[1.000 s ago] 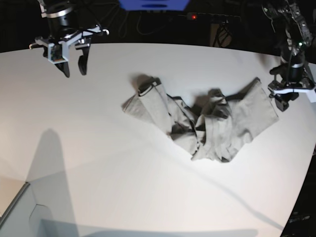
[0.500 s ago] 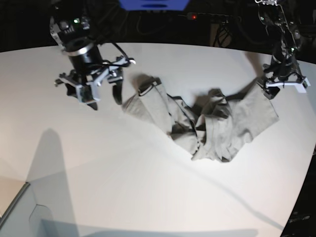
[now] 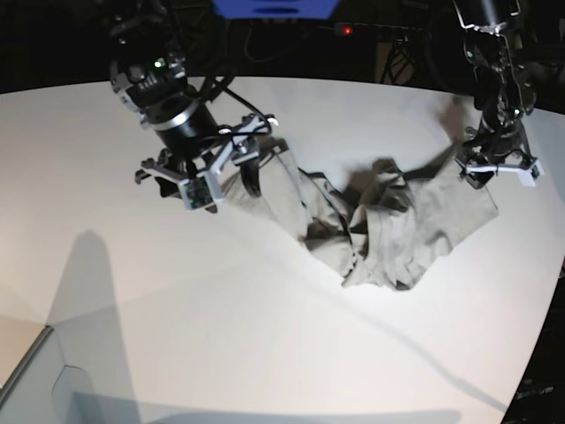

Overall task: Layout the t-shirt on the table in an organized manner, then fold the t-shirt properly
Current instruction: 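Move both grippers down toward the crumpled grey t-shirt, then grasp the t-shirt with the left gripper and lift it high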

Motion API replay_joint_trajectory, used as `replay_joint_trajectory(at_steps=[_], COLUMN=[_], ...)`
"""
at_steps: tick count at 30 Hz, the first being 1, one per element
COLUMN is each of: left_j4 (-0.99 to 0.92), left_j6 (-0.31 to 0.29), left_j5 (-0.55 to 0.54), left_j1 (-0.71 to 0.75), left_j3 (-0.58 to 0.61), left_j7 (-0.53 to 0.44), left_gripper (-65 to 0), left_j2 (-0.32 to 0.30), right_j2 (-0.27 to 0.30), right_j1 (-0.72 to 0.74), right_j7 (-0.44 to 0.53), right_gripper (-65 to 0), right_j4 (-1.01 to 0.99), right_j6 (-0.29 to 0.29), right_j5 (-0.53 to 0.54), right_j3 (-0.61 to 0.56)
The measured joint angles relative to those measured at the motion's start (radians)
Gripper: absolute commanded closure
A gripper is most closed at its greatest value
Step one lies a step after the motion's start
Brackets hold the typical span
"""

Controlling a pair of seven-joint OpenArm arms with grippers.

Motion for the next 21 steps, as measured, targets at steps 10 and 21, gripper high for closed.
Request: replay_joint_trajectory(at_steps=[10, 21], left_j4=[-0.054, 0.381], left_j6=[0.002, 0.001], left_j5=[-0.007, -0.012], left_j1=[-0.08, -0.263], left_j3=[0.028, 0.184], left_j7=[0.046, 0.058], left_gripper=[0.0, 0.0], left_j2=[-0.006, -0.077], right_j2=[0.003, 0.023], right_j1=[-0.028, -0.046], right_j7=[-0.003, 0.004], right_gripper=[-37.3, -37.3], right_j4=[-0.001, -0.001], right_j6=[0.0, 0.0], right_j5=[0.0, 0.001], right_j3=[0.007, 0.153])
